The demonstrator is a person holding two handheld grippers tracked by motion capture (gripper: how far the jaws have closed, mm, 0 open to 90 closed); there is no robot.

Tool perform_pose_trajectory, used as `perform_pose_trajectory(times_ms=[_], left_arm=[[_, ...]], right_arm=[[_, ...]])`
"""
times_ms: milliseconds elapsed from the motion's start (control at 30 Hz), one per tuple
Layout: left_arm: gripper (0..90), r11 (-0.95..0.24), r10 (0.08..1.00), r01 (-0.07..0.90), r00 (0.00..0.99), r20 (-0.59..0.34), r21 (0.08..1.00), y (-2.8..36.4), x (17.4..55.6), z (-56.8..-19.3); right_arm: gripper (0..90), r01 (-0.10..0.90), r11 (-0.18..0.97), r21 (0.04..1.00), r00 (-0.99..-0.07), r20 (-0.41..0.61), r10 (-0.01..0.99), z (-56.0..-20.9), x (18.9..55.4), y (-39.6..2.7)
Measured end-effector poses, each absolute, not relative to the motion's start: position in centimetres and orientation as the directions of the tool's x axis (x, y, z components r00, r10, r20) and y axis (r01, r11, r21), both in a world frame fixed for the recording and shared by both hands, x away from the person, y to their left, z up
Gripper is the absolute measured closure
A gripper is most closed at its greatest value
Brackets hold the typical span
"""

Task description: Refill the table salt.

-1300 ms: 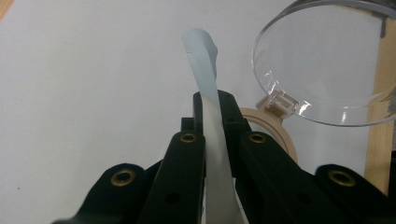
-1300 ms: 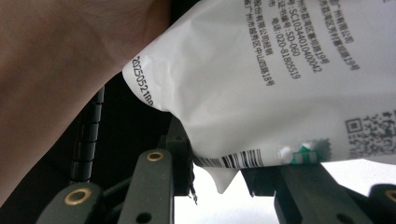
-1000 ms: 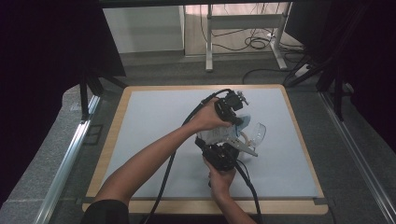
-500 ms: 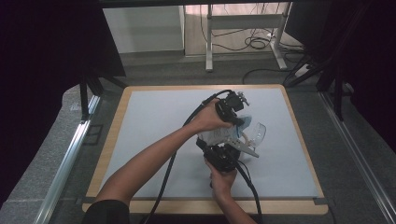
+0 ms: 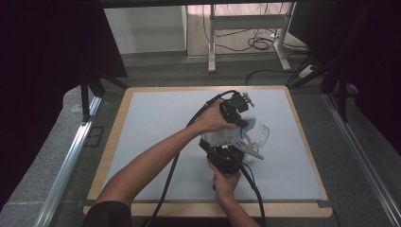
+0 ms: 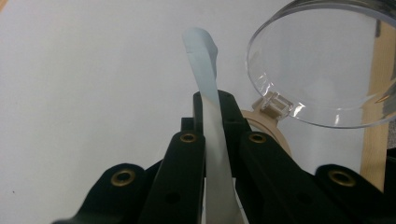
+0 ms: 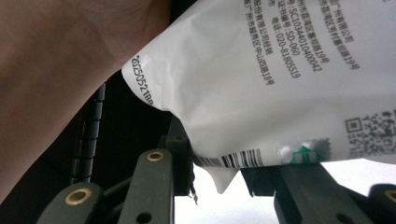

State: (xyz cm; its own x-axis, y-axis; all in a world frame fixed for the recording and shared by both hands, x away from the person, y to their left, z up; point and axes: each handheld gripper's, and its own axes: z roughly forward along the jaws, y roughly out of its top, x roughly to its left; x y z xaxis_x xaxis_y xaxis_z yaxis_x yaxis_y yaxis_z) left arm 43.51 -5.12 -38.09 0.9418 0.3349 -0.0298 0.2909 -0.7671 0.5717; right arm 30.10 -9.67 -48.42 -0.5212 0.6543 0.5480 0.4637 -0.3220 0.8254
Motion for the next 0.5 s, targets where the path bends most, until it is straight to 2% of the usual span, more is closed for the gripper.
perform_pose_trajectory(times_ms=[500], left_arm=[[89.6,-0.758,0.338,0.297,0.940,-0.039,0.581,-4.95,43.56,-38.66]], right_arm=[[67.5,0.461,-0.290,0.839,-0.530,0.522,0.668,-48.95,30.17,-9.86]])
